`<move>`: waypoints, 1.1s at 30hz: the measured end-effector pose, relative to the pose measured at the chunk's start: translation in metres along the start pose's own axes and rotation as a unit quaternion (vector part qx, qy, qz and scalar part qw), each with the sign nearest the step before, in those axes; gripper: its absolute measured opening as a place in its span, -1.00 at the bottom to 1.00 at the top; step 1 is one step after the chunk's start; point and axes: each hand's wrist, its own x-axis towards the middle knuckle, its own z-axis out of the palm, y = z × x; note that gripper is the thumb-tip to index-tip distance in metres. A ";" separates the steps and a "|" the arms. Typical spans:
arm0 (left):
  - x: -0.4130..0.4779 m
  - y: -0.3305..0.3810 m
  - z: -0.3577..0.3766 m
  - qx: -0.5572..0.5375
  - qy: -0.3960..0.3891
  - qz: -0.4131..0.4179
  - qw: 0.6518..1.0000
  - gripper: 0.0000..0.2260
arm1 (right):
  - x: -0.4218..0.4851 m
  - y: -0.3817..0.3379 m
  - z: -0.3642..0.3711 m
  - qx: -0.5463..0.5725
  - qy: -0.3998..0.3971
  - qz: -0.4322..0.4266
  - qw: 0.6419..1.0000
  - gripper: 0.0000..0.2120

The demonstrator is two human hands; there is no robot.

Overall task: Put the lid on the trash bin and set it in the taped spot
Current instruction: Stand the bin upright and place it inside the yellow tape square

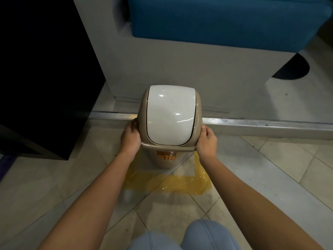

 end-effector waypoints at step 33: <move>-0.011 -0.008 -0.003 -0.045 -0.006 -0.019 0.999 -0.67 | -0.005 0.002 -0.008 0.017 -0.052 0.000 0.998 -0.61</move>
